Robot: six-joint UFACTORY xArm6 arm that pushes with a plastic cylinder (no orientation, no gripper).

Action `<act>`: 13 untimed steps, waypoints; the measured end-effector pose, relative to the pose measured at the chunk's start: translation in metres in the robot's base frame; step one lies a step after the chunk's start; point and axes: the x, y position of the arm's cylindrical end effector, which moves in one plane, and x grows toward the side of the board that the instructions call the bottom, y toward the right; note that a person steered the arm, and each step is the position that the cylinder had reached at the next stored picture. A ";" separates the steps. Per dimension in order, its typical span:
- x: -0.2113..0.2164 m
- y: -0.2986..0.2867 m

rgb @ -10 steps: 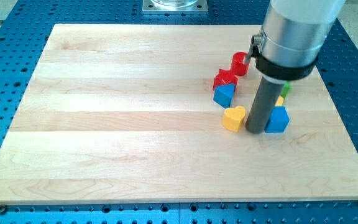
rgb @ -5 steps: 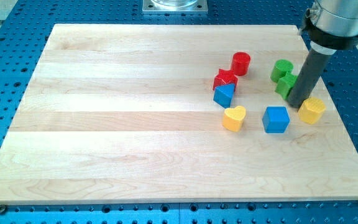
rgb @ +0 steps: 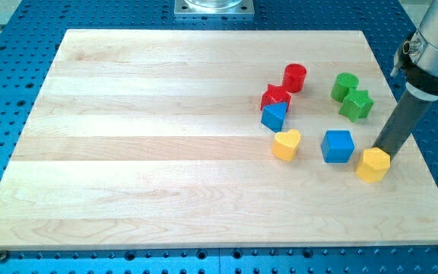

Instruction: Move the hexagon bottom right side corner of the board

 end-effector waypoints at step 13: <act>0.104 -0.011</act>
